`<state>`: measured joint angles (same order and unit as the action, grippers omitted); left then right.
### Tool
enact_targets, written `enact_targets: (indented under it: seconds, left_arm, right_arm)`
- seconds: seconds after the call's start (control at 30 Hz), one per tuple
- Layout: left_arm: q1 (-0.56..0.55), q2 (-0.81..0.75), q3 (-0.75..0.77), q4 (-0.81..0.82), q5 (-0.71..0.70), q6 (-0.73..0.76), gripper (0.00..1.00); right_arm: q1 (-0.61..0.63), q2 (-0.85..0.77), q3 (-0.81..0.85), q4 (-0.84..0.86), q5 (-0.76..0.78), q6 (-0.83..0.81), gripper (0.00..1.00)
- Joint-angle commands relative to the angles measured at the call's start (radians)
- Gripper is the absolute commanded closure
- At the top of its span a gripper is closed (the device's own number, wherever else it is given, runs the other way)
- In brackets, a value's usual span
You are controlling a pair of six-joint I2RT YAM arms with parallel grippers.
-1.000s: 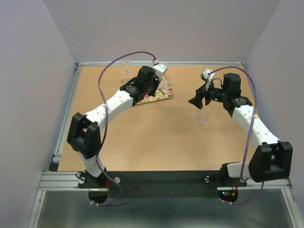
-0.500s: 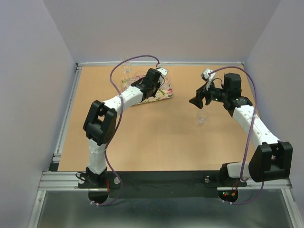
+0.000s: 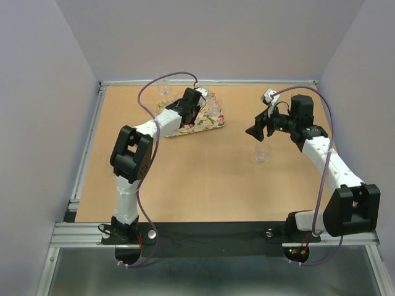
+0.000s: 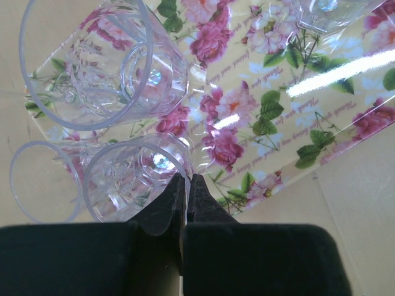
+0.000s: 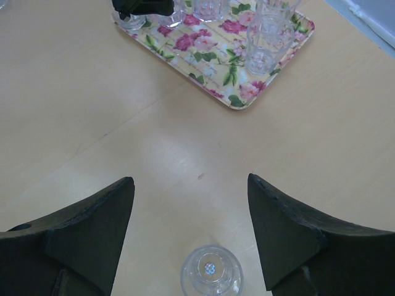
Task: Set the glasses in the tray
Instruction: Place the glass into the tray
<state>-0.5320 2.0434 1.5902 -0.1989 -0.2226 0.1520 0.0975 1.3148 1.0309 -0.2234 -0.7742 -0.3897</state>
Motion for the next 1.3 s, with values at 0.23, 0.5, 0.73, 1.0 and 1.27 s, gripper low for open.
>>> enact_targets:
  seconds: [0.23, 0.5, 0.73, 1.0, 1.27]
  left_arm:
    - [0.012, 0.003, 0.053, 0.036, -0.014, -0.015, 0.77]
    - [0.017, -0.006, 0.054, 0.035, -0.027, -0.023, 0.61]
    - [0.017, -0.109, 0.048, 0.036, 0.011, -0.029, 0.50]
    - [0.017, -0.300, -0.053, 0.062, 0.083, -0.035, 0.43]
    - [0.020, -0.512, -0.209, 0.099, 0.074, -0.042, 0.34]
  right_arm:
    - [-0.012, -0.031, -0.023, 0.039, -0.002, -0.012, 0.21]
    - [-0.015, -0.034, -0.023, 0.039, -0.002, -0.012, 0.21]
    - [-0.016, -0.038, -0.023, 0.039, -0.004, -0.011, 0.21]
    - [-0.022, -0.035, -0.023, 0.039, -0.002, -0.012, 0.21]
    - [-0.048, -0.032, -0.025, 0.038, 0.015, -0.018, 0.21]
